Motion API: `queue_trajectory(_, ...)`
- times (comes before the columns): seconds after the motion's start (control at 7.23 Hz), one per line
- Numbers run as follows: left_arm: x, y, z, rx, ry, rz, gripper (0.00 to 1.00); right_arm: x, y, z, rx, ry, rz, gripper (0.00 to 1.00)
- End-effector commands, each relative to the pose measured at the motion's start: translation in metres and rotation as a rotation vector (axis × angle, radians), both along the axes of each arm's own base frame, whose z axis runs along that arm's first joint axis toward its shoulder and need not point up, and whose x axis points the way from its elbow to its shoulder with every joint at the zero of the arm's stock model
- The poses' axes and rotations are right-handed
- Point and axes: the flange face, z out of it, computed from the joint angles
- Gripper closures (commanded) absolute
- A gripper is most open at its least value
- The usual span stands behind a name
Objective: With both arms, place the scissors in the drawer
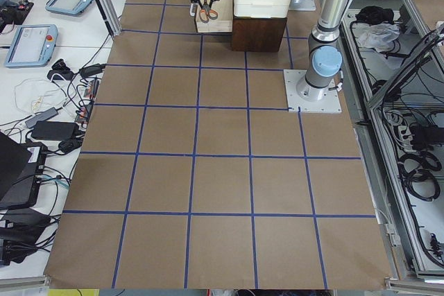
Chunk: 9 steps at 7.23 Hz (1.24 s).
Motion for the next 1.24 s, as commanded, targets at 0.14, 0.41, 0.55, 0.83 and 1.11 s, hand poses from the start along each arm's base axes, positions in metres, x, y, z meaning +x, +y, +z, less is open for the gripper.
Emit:
queue_trajectory(0.14,-0.057,0.003,-0.028,0.034,0.041,-0.036,0.93,-0.012,0.020,0.015,0.017,0.043,0.137,0.00)
queue_trajectory(0.41,-0.097,-0.009,-0.052,0.034,0.046,-0.044,0.93,-0.047,0.015,0.011,0.010,0.033,0.164,0.00)
queue_trajectory(0.55,-0.126,-0.004,-0.061,0.042,0.033,-0.032,0.93,-0.045,0.021,0.020,-0.003,0.035,0.163,0.00)
queue_trajectory(0.83,-0.157,-0.003,-0.084,0.052,0.021,-0.031,0.93,-0.041,0.033,0.036,-0.029,0.009,0.119,0.00)
queue_trajectory(1.11,-0.174,0.009,-0.094,0.052,-0.032,-0.072,0.93,-0.037,0.036,0.041,-0.039,-0.034,0.085,0.00)
